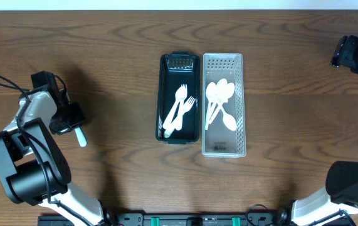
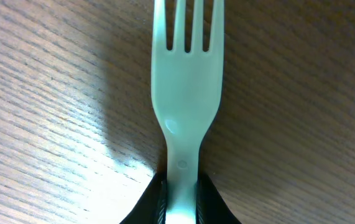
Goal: Pack container
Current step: 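Lower the last fork into the black tray and open the gripper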
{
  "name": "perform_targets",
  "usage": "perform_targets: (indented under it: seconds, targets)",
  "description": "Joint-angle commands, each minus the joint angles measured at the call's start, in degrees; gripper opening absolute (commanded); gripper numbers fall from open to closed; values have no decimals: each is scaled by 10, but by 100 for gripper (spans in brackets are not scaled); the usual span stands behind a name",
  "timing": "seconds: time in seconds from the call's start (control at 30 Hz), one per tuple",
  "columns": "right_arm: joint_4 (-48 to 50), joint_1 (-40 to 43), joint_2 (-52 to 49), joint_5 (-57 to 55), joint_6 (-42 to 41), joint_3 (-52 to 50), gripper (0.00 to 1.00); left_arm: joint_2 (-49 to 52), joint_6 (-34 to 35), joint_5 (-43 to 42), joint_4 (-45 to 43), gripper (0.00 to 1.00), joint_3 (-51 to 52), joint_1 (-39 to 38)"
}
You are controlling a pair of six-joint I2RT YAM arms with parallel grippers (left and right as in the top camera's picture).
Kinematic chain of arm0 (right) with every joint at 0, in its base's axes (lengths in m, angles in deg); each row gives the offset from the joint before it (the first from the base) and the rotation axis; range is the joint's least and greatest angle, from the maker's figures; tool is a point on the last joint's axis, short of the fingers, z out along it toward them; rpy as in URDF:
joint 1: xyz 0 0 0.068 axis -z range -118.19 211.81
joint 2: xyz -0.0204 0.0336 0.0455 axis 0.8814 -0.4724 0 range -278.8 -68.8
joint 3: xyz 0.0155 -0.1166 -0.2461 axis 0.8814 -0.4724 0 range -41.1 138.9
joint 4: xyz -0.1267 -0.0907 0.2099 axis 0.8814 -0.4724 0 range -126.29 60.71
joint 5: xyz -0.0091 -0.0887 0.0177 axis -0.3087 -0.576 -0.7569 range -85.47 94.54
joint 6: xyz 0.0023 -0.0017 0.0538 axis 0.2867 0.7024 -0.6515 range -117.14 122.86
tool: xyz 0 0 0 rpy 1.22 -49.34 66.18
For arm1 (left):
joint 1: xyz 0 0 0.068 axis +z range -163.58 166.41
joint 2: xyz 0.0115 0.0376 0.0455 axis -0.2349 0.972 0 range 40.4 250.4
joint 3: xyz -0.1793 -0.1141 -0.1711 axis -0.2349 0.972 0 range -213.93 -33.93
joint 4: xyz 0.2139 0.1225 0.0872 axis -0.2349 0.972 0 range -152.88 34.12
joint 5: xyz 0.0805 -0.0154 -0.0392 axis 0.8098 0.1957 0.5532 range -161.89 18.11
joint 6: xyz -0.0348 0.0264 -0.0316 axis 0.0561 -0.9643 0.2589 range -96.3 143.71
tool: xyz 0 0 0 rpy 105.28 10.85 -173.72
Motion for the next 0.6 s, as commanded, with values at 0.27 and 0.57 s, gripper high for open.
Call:
perform_targets:
  seconds: [0.27,0.57]
  targets:
    - [-4,5,12,2,10,0,72,2,0,0,57,6,-50,-19]
    - [-2,5,12,2,10,0,72,-53,15,0,247,6,-297,-171]
